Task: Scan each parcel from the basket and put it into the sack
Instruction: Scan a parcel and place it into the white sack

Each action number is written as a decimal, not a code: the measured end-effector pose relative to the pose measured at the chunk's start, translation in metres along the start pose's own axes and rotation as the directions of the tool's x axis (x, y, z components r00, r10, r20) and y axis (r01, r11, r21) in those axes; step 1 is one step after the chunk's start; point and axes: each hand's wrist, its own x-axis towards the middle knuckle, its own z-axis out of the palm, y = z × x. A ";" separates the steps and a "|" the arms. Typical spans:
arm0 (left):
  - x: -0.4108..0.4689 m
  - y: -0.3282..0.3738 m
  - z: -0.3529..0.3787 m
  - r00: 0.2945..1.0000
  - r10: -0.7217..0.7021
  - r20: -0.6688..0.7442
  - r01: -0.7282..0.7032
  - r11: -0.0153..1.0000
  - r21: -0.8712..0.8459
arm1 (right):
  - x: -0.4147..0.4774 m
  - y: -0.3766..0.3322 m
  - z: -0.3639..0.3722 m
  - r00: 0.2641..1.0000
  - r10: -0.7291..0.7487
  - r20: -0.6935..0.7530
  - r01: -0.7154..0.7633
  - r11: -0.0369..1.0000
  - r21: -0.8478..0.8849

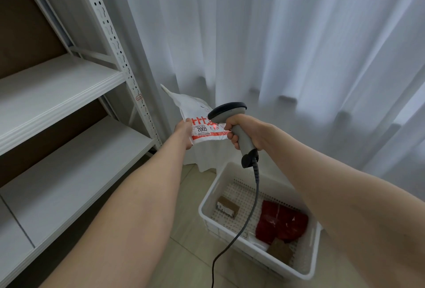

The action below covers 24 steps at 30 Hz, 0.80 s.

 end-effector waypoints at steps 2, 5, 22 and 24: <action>0.000 0.001 -0.001 1.000 -0.002 -0.005 0.002 1.000 0.007 | 0.001 -0.001 0.000 1.000 0.002 -0.003 -0.002 1.000 -0.001; -0.002 0.001 -0.001 1.000 -0.003 -0.010 0.004 1.000 0.013 | 0.002 -0.003 0.001 1.000 0.008 -0.003 -0.008 1.000 -0.007; -0.002 0.005 -0.001 1.000 -0.018 0.003 0.018 0.999 0.026 | -0.001 -0.013 -0.001 1.000 0.026 -0.001 -0.026 0.998 -0.049; -0.002 0.005 -0.001 1.000 -0.017 0.005 0.017 0.999 0.029 | -0.001 -0.013 -0.001 0.999 0.030 -0.010 -0.031 0.999 -0.044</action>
